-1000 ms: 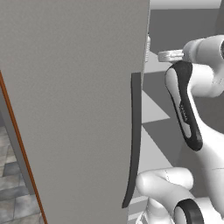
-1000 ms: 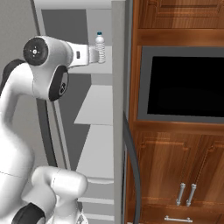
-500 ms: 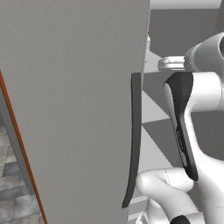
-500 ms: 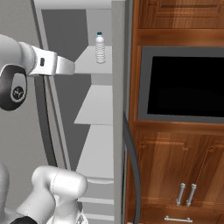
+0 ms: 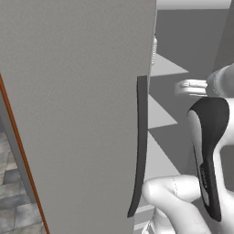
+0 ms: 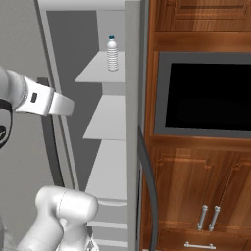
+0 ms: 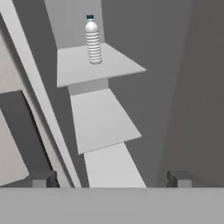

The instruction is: Take the bottled waters from the counter and place them in the freezer to freeze. Close the freezer door after placing the bottles.

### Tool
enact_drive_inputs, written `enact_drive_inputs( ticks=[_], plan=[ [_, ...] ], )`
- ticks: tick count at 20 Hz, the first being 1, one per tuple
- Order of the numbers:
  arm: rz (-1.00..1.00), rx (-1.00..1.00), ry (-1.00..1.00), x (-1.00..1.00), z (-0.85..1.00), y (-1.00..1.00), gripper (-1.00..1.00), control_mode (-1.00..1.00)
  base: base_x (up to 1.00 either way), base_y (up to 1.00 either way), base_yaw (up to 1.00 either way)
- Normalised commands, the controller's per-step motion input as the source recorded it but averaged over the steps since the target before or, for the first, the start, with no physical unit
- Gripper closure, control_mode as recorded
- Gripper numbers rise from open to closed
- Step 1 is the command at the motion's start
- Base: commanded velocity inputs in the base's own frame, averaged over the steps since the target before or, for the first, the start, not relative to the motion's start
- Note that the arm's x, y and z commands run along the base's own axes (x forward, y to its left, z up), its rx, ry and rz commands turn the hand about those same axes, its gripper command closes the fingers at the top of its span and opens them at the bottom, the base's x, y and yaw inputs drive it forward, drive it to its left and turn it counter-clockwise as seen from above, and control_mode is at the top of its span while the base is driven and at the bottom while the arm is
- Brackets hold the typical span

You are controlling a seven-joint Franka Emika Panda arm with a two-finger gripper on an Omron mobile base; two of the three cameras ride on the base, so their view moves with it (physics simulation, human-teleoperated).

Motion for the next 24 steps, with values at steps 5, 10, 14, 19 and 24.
enact_drive_inputs(
  ticks=[5,10,14,19,24],
  plan=[
    [0.03,0.14,0.15,-0.2,-0.12,0.0,-1.0,-1.0,0.0,0.0,0.0],
    [0.04,0.06,0.1,-0.02,-0.11,0.0,-1.0,-1.0,0.0,0.0,0.0],
    [0.0,0.0,0.15,0.0,-0.35,0.0,-1.0,-1.0,0.0,0.0,0.0],
    [0.0,-0.05,0.11,0.0,-0.49,0.0,-1.0,-1.0,0.0,0.0,0.0],
    [0.0,-0.04,0.0,0.0,-0.37,0.0,-1.0,-1.0,0.0,0.0,0.0]
  ],
)
